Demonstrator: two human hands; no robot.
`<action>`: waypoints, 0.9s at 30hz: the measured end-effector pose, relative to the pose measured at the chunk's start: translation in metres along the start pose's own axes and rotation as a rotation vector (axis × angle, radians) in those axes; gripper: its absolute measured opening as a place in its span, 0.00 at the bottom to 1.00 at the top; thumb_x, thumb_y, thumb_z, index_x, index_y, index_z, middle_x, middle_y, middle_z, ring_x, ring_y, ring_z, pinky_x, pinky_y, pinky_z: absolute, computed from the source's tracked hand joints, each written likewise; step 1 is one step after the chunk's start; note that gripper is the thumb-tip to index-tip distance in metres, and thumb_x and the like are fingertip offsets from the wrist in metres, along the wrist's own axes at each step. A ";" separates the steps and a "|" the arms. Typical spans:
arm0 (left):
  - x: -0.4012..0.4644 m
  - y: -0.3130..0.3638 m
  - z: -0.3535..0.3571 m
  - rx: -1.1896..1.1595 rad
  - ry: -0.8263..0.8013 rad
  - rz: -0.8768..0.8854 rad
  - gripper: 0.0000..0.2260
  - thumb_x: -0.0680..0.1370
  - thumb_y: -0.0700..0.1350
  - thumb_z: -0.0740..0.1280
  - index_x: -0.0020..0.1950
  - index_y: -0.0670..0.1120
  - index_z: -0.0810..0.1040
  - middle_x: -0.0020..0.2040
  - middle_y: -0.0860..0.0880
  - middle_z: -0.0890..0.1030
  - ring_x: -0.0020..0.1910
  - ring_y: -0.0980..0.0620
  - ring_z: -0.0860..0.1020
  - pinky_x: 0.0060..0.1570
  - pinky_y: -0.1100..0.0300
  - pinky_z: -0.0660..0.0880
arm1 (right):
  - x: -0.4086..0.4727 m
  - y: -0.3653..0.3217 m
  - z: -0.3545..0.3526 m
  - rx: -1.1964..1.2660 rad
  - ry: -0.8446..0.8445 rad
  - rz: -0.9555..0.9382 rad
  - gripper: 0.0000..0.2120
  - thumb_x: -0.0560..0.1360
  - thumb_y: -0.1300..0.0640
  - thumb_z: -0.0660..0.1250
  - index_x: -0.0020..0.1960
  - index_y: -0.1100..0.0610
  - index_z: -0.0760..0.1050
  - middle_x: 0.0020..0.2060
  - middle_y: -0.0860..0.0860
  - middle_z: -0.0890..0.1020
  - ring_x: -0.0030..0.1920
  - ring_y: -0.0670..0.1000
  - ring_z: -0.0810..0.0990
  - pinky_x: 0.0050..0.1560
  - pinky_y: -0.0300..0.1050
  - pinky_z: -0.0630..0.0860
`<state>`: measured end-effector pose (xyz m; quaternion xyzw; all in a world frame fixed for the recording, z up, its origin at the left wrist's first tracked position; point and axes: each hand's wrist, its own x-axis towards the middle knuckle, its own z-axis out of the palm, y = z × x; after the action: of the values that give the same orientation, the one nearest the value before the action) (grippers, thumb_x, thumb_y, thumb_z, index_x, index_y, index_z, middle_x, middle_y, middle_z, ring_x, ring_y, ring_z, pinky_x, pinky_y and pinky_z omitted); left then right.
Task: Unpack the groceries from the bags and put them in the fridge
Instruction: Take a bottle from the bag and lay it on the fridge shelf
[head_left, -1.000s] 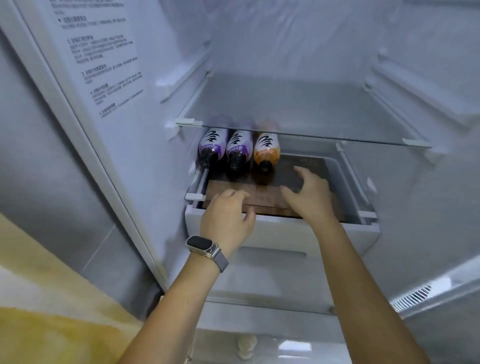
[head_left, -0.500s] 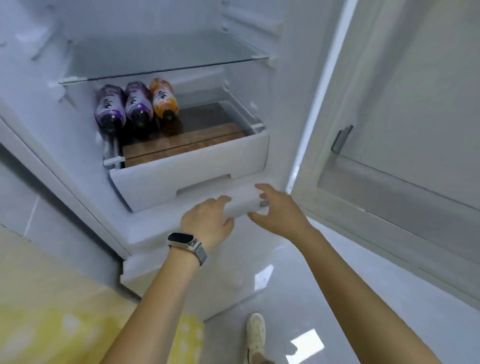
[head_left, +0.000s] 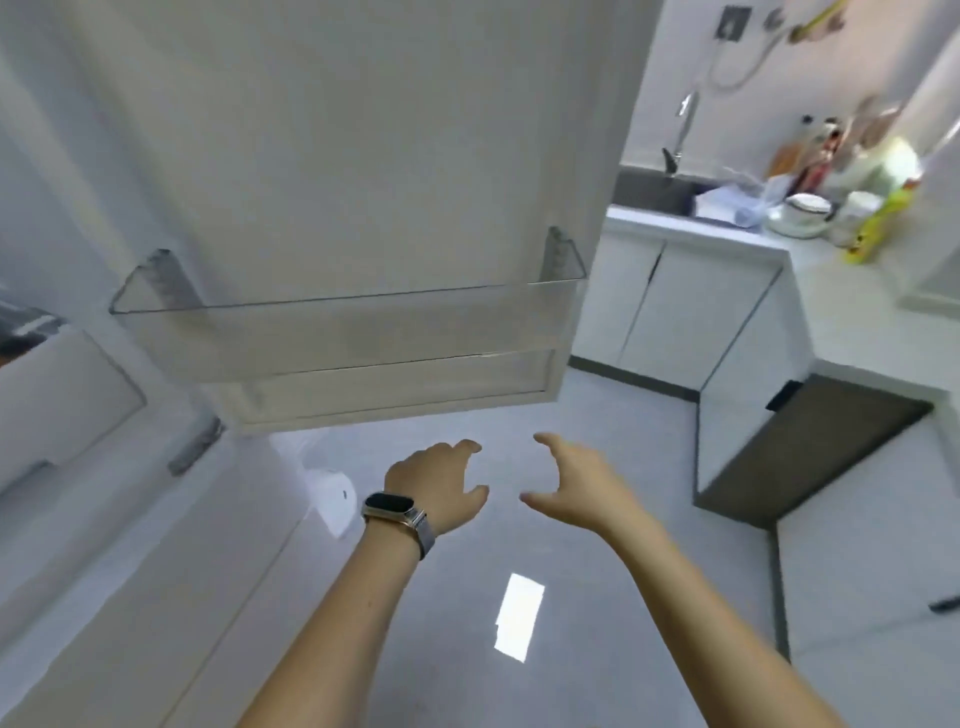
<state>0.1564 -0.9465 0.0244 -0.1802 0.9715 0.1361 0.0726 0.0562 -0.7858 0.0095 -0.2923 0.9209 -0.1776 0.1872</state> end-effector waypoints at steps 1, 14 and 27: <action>0.011 0.024 0.002 0.007 -0.003 0.054 0.25 0.77 0.59 0.61 0.73 0.58 0.62 0.64 0.52 0.76 0.61 0.49 0.76 0.49 0.56 0.74 | -0.006 0.024 -0.011 0.008 0.032 0.046 0.39 0.70 0.41 0.69 0.75 0.46 0.56 0.70 0.49 0.70 0.69 0.53 0.68 0.63 0.52 0.73; 0.111 0.343 0.063 0.118 -0.119 0.588 0.29 0.76 0.59 0.61 0.75 0.57 0.57 0.68 0.48 0.72 0.65 0.45 0.71 0.59 0.49 0.73 | -0.128 0.308 -0.138 0.043 0.298 0.607 0.42 0.70 0.46 0.68 0.77 0.45 0.50 0.67 0.51 0.70 0.66 0.58 0.67 0.59 0.51 0.72; 0.113 0.581 0.127 0.215 -0.228 1.170 0.29 0.76 0.60 0.60 0.75 0.56 0.57 0.69 0.50 0.70 0.65 0.45 0.69 0.59 0.50 0.72 | -0.272 0.449 -0.160 0.169 0.567 1.164 0.35 0.72 0.46 0.67 0.76 0.48 0.57 0.72 0.49 0.64 0.69 0.58 0.64 0.62 0.53 0.71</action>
<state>-0.1510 -0.4254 0.0202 0.4081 0.9037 0.0730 0.1072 -0.0216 -0.2423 0.0176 0.3279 0.9253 -0.1891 0.0248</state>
